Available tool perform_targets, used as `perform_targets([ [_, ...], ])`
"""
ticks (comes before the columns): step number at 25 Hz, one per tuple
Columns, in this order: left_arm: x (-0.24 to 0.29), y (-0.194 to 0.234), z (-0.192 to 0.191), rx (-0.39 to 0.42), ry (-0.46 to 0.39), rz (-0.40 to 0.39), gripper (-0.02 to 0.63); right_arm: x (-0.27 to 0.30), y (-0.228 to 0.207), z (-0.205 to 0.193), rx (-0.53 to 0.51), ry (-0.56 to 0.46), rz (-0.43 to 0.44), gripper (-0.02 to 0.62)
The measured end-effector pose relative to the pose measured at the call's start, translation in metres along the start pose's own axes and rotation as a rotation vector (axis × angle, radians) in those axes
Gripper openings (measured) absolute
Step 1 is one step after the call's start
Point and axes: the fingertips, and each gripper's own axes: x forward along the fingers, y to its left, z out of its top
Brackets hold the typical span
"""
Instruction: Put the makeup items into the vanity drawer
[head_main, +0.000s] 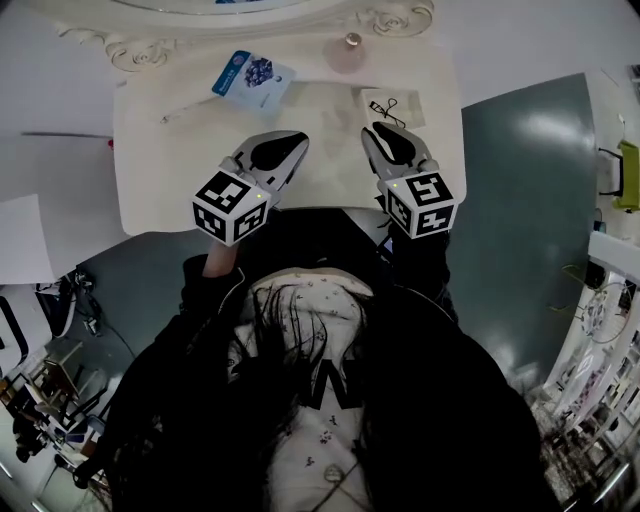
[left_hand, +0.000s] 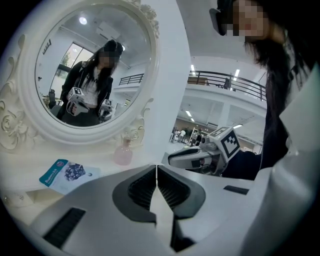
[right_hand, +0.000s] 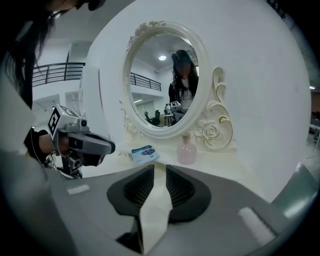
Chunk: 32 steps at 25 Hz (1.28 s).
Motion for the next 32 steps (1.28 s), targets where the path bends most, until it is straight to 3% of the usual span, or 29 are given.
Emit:
perform_targets([
  [6, 0.002, -0.035, -0.009, 0.022, -0.002, -0.003, 0.0, -0.027, 0.033, -0.011, 0.04, -0.047, 0.051, 0.081],
  [13, -0.003, -0.062, -0.034, 0.019, 0.052, 0.016, 0.0, -0.049, 0.051, -0.042, 0.087, -0.049, 0.081, 0.081],
  [24, -0.033, -0.065, -0.054, 0.005, 0.083, 0.057, 0.0, -0.054, 0.061, -0.044, 0.075, -0.074, 0.04, 0.058],
  [32, -0.085, -0.046, -0.062, -0.005, 0.044, 0.049, 0.0, -0.033, 0.127, -0.031, 0.016, -0.072, 0.075, 0.058],
])
